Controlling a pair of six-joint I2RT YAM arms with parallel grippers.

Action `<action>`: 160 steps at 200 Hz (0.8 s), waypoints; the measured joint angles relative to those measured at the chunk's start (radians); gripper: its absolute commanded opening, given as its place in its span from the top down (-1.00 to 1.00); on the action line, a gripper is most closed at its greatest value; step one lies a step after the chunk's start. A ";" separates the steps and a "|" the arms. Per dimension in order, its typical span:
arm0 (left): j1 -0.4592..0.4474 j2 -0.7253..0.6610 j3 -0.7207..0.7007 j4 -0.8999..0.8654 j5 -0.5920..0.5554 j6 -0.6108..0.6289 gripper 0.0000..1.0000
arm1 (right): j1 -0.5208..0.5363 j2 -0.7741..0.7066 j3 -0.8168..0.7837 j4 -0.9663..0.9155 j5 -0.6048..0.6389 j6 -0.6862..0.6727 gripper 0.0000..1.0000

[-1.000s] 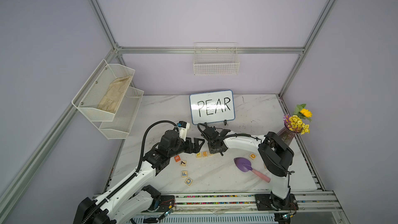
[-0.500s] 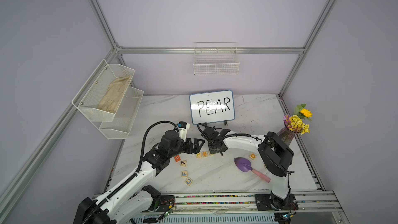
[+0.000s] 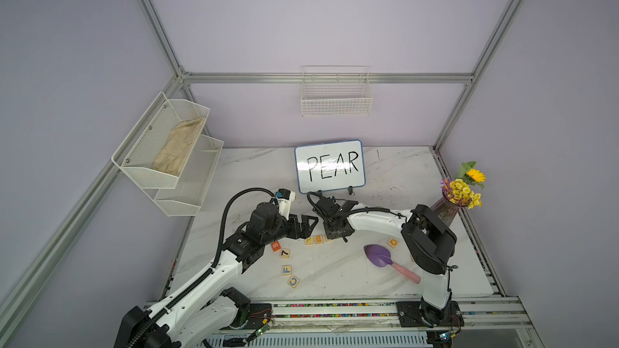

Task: Spell the uppercase word “pear” with letter blocks
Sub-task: Place the letter block at the center of the board.

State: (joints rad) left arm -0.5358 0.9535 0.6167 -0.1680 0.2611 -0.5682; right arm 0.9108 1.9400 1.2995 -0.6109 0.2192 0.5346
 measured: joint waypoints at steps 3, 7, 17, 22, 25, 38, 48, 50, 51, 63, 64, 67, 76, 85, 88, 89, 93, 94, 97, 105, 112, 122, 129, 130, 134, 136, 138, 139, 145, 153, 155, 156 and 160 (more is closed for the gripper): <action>0.000 0.000 0.000 0.000 0.000 0.000 -1.00 | 0.000 0.000 0.000 0.000 0.000 0.000 0.26; 0.000 0.000 0.000 0.000 0.000 0.000 -1.00 | 0.000 0.000 0.000 0.000 0.000 0.000 0.26; 0.000 0.000 0.000 0.000 0.000 0.000 -1.00 | 0.000 0.000 0.000 0.000 0.000 0.000 0.25; 0.000 0.000 0.000 0.000 0.000 0.000 -0.99 | 0.000 0.000 0.000 0.000 0.000 0.000 0.25; 0.000 0.000 0.000 0.000 0.000 0.000 -1.00 | 0.000 0.000 0.000 0.000 0.000 0.000 0.25; 0.000 0.000 0.000 0.000 0.000 0.000 -1.00 | 0.000 0.000 0.000 0.000 -0.001 0.000 0.25; 0.001 0.000 0.000 0.000 0.000 0.000 -0.99 | 0.000 -0.001 0.000 0.000 0.000 0.000 0.25; 0.001 0.000 0.000 0.000 0.000 0.000 -0.99 | 0.000 -0.001 0.000 0.000 0.000 0.000 0.25; 0.001 0.000 0.000 0.000 0.000 0.000 -0.99 | 0.000 -0.001 0.000 0.000 0.000 0.000 0.25; 0.002 0.000 0.000 0.000 0.000 0.000 -1.00 | 0.000 -0.006 0.000 0.001 0.000 0.000 0.24; 0.002 0.000 0.000 0.000 0.000 0.000 -1.00 | 0.000 -0.007 0.000 0.001 0.001 0.000 0.24; 0.002 0.000 0.000 0.000 0.000 0.000 -1.00 | 0.000 -0.009 0.000 0.001 0.001 0.000 0.24; 0.002 0.000 0.000 0.000 0.000 0.000 -1.00 | 0.000 -0.018 0.000 0.001 0.002 0.000 0.21; 0.003 0.000 0.000 0.000 0.000 0.000 -1.00 | 0.000 -0.031 0.000 0.001 0.003 0.000 0.17; 0.003 0.000 0.000 0.000 0.000 0.000 -1.00 | 0.000 -0.034 0.000 0.002 0.003 0.002 0.17; 0.003 0.000 0.000 0.000 0.000 0.000 -1.00 | 0.000 -0.035 0.000 0.002 0.003 0.002 0.17; 0.003 0.000 0.000 0.000 0.000 0.001 -1.00 | 0.000 -0.041 0.000 0.002 0.005 0.001 0.15; 0.003 0.000 0.000 0.000 0.000 0.001 -1.00 | 0.000 -0.043 0.000 0.002 0.005 0.002 0.15; 0.004 0.001 0.000 0.000 0.000 0.001 -1.00 | 0.000 -0.047 0.000 0.002 0.005 0.003 0.14; 0.005 0.002 0.000 0.000 0.001 0.001 -1.00 | 0.000 -0.058 0.000 0.003 0.006 0.003 0.11; 0.005 0.004 0.000 0.000 0.001 0.001 -1.00 | 0.000 -0.067 0.000 0.006 0.006 0.003 0.08; 0.005 0.008 0.000 0.001 0.002 0.002 -1.00 | 0.000 -0.079 0.000 0.010 0.008 0.005 0.01; 0.005 0.013 0.000 0.001 0.003 0.002 -1.00 | 0.000 -0.087 0.001 0.010 0.009 0.005 -0.02; 0.005 0.013 0.000 0.002 0.003 0.002 -1.00 | 0.000 -0.089 0.001 0.010 0.010 0.005 -0.02; 0.005 0.016 0.000 0.002 0.003 0.003 -1.00 | 0.000 -0.092 0.002 0.011 0.010 0.002 -0.04; 0.005 0.018 0.000 0.002 0.003 0.003 -1.00 | 0.000 -0.095 0.003 0.011 0.010 0.005 -0.04; 0.005 0.019 0.000 0.001 0.004 0.003 -1.00 | 0.000 -0.096 0.004 0.011 0.011 0.003 -0.05; 0.005 0.019 0.000 0.002 0.004 0.003 -1.00 | 0.000 -0.097 0.005 0.011 0.011 0.003 -0.05; 0.005 0.024 0.000 0.002 0.004 0.004 -1.00 | 0.000 -0.102 0.009 0.011 0.013 0.003 -0.07; 0.005 0.031 0.000 0.002 0.004 0.004 -1.00 | 0.000 -0.108 0.018 0.011 0.018 0.000 -0.08; 0.005 0.034 0.000 0.002 0.004 0.004 -1.00 | 0.000 -0.110 0.022 0.011 0.020 0.000 -0.08; 0.005 0.034 0.000 0.002 0.004 0.004 -1.00 | 0.000 -0.110 0.022 0.011 0.020 0.000 -0.08; 0.006 0.038 0.000 0.002 0.004 0.005 -1.00 | 0.000 -0.113 0.028 0.011 0.023 -0.002 -0.08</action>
State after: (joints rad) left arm -0.5301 0.9916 0.6167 -0.1661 0.2653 -0.5636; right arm 0.9108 1.8275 1.3277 -0.5999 0.2424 0.5323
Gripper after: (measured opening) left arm 0.997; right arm 0.537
